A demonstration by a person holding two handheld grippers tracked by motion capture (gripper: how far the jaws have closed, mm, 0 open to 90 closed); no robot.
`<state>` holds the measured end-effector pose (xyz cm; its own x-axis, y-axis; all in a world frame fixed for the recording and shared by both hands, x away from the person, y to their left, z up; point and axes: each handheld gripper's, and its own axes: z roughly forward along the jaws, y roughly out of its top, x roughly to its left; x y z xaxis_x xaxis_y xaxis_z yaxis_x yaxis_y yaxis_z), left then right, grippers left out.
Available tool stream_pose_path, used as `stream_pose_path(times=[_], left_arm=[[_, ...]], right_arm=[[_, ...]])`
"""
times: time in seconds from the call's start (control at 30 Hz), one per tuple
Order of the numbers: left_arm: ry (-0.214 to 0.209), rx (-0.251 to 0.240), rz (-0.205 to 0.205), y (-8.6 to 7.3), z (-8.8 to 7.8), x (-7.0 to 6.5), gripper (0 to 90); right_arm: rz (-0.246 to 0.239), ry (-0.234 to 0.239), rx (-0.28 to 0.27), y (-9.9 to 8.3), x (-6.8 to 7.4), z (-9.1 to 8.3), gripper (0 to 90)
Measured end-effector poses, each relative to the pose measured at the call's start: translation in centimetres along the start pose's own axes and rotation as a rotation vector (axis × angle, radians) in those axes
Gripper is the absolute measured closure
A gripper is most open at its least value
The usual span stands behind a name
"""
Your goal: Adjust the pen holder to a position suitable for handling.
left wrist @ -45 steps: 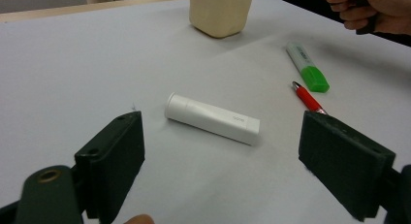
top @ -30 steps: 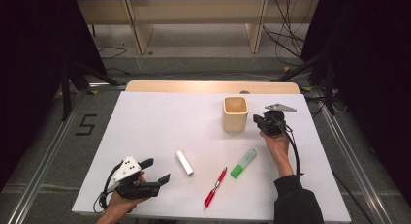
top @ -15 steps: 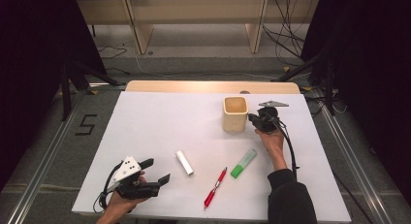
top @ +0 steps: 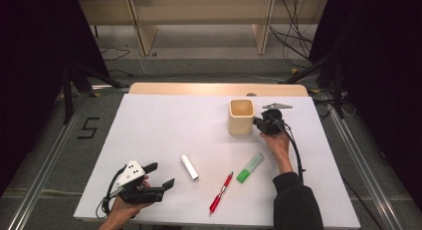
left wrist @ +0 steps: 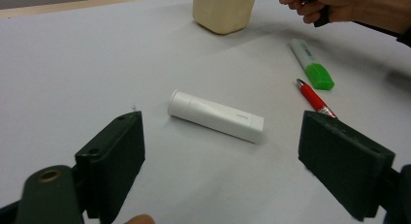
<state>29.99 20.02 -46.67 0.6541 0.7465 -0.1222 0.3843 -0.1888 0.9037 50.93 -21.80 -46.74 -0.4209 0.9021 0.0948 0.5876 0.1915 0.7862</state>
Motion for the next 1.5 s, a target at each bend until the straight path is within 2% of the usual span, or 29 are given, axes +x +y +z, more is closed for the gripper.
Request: stream_pose_path(times=[0.43, 0.6, 0.93, 1.5], left_arm=[[-0.001, -0.001, -0.001, 0.0, 0.0, 0.0, 16.3], [0.0, -0.001, 0.0, 0.0, 0.0, 0.0, 16.3], [-0.002, -0.004, 0.001, 0.0, 0.0, 0.0, 16.3], [-0.003, -0.004, 0.003, 0.1, 0.0, 0.0, 16.3]], right_arm=[[-0.007, -0.01, 0.024, 0.3, 0.9, 0.9, 90.0], [0.015, 0.006, 0.026, 0.5, 1.6, 1.4, 90.0], [-0.01, 0.015, 0.04, 1.2, 3.7, 2.4, 90.0], [-0.022, 0.037, 0.054, 1.9, 6.0, 3.4, 90.0]])
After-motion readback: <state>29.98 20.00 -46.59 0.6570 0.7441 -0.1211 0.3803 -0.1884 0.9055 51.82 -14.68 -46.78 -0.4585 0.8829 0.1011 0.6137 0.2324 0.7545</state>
